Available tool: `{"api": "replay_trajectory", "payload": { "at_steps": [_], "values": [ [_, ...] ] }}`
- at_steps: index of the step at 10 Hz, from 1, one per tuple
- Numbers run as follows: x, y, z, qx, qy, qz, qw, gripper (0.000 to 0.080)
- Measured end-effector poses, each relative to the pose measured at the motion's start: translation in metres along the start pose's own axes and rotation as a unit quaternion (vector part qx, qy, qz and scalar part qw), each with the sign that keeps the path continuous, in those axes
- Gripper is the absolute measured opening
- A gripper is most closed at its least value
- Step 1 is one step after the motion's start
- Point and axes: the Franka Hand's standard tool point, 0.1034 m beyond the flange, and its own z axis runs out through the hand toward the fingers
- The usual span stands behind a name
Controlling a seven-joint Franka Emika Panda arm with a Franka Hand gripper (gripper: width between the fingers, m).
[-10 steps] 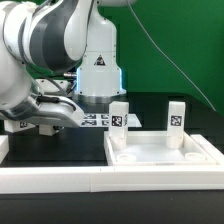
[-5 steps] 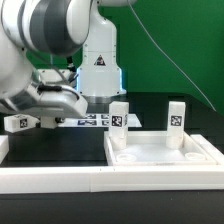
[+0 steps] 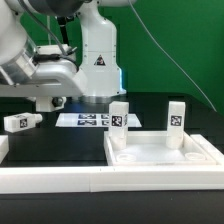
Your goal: Assemble square table
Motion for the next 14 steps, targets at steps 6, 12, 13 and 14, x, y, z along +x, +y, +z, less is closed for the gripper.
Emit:
{"api": "replay_trajectory", "payload": {
  "at_steps": [6,12,13,14],
  "values": [
    [0.016,-0.038,-0.039,-0.011,0.12,-0.008,0.993,0.0288],
    [0.031,-0.051,-0.065,-0.037,0.348,-0.023,0.937,0.0288],
    [0.03,-0.063,-0.071,-0.038,0.374,-0.029,0.926,0.0288],
    [0.034,-0.074,-0.081,-0.043,0.409,-0.038,0.911,0.0288]
  ]
}}
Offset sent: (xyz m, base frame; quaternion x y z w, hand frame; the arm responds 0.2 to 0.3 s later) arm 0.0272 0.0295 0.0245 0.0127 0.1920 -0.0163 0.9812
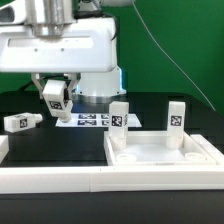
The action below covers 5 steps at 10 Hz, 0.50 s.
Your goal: Assemble square table
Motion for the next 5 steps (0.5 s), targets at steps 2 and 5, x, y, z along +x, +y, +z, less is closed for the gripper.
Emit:
{"api": "replay_trajectory", "payload": {
  "at_steps": [2,5],
  "values": [
    [0.0131,-0.0138,-0.0041,-0.011,0.067,-0.009,0.998,0.0288],
    [0.0103,-0.0096,-0.0003,-0.028,0.129,-0.017,0.991,0.0288]
  ]
}}
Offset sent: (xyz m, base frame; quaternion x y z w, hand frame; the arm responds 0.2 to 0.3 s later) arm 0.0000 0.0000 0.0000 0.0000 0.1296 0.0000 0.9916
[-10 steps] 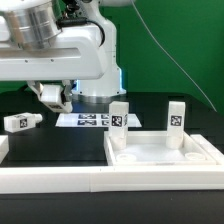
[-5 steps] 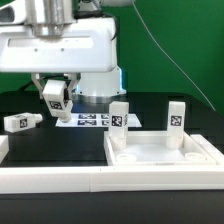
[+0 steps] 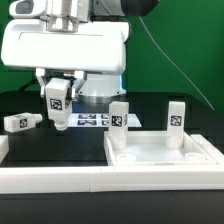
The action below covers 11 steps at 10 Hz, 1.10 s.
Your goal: Assemble square table
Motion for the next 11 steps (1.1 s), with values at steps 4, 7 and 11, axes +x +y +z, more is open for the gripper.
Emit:
{"api": "replay_trajectory", "payload": {
  "at_steps": [4,7,11],
  "values": [
    [0.011,-0.063,0.001,0.022,0.007,-0.043,0.999,0.0288],
    [0.01,-0.06,0.001,0.021,0.007,-0.042,0.999,0.029],
    [0.011,-0.113,-0.003,0.041,0.018,-0.071,0.996,0.029]
  ]
}}
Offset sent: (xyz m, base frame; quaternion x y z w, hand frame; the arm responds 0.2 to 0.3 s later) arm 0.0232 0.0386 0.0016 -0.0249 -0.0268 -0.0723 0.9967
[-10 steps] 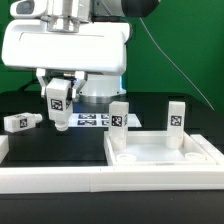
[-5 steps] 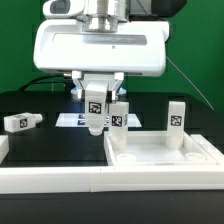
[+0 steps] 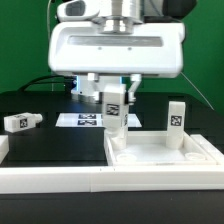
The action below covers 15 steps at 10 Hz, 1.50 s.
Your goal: Assemble square table
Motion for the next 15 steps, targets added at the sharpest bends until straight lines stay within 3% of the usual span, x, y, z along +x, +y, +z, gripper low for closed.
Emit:
{"api": "replay_trajectory", "payload": {
  "at_steps": [1,2,4,7,9,11,12,15],
  "values": [
    [0.004,-0.026,0.0,0.007,-0.006,-0.007,1.0,0.029],
    [0.005,-0.04,-0.001,0.011,-0.011,-0.01,1.0,0.029],
    [0.004,-0.029,0.001,0.006,-0.01,-0.01,1.0,0.029],
    [0.003,-0.026,0.004,0.006,-0.007,-0.052,0.999,0.029],
    [0.005,-0.034,0.008,0.024,-0.01,-0.055,0.998,0.029],
    [-0.001,-0.055,0.009,0.04,-0.012,-0.059,0.997,0.029],
    [-0.001,-0.056,0.007,0.049,-0.01,-0.036,0.998,0.029],
    [0.0,-0.054,0.009,0.047,0.001,-0.036,0.998,0.029]
  ]
}}
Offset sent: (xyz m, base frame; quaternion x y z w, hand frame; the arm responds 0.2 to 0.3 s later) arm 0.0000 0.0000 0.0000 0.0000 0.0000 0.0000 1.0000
